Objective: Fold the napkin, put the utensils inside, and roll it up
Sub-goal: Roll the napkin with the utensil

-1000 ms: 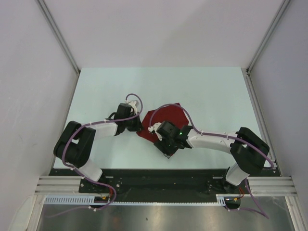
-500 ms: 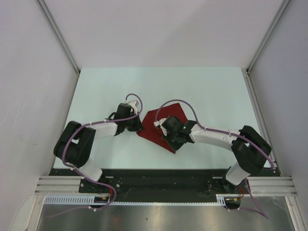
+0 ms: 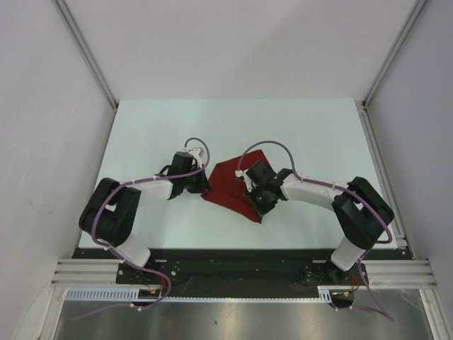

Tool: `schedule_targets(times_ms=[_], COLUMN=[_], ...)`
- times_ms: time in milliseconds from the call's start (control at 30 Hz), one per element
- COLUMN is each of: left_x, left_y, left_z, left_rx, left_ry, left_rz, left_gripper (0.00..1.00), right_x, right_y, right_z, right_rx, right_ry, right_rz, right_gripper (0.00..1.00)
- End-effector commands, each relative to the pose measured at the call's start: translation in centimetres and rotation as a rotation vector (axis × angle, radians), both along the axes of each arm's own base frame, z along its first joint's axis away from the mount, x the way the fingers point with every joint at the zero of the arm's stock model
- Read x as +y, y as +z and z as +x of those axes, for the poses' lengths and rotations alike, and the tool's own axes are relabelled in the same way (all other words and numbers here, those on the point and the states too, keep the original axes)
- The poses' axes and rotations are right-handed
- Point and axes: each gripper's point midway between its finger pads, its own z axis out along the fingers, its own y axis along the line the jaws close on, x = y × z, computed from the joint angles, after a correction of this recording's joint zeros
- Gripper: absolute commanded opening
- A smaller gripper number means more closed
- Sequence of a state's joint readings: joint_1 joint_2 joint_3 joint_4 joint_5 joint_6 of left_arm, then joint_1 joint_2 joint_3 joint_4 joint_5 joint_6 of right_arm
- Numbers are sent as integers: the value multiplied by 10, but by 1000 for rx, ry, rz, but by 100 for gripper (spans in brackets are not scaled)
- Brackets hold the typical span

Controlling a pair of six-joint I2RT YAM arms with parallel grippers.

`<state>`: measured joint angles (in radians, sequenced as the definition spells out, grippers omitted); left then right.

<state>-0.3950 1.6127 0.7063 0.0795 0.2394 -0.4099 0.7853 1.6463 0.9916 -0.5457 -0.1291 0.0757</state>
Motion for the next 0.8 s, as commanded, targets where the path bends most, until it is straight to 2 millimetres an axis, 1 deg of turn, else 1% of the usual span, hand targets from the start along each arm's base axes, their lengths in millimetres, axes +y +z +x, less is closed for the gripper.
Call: schedule_targets(times_ms=[0, 133, 167, 233, 267, 333, 367, 433, 467, 567, 633, 667, 700, 733, 767], left_x=[22, 26, 26, 27, 27, 27, 27, 26, 26, 27, 27, 27, 27, 28, 28], left_y=[-18, -22, -21, -21, -21, -19, -20, -20, -20, -20, -20, -20, -20, -20, -20], left_z=[1, 0, 1, 0, 0, 0, -1, -1, -1, -1, -1, 0, -1, 0, 0], left_rx=[29, 37, 32, 34, 34, 29, 32, 33, 32, 38, 37, 38, 42, 43, 44], left_ry=[51, 57, 60, 62, 62, 64, 62, 61, 62, 61, 64, 64, 66, 70, 68], left_rz=[94, 106, 106, 106, 106, 103, 103, 98, 99, 99, 100, 98, 98, 98, 94], left_gripper=[0, 0, 0, 0, 0, 0, 0, 0, 0, 0, 0, 0, 0, 0, 0], right_x=[-8, -20, -23, -26, -26, -28, -27, -30, -27, -18, -6, 0, 15, 18, 23], right_y=[-13, -20, -20, -17, -14, -8, -2, 7, 12, 34, 52, 64, 72, 77, 86], right_z=[6, 12, 15, 17, 20, 22, 27, 32, 34, 44, 52, 55, 53, 56, 58], right_rx=[38, 40, 30, 18, 10, -4, -18, -48, -63, -129, -210, -259, -307, -360, -416], right_ry=[-44, -101, -113, -132, -143, -153, -160, -174, -172, -166, -141, -107, -66, -53, -17], right_rz=[-41, -87, -100, -114, -112, -119, -116, -126, -117, -80, -48, -27, 4, 0, 16], right_gripper=[2, 6, 10, 14, 22, 28, 36, 43, 48, 56, 60, 61, 62, 64, 64])
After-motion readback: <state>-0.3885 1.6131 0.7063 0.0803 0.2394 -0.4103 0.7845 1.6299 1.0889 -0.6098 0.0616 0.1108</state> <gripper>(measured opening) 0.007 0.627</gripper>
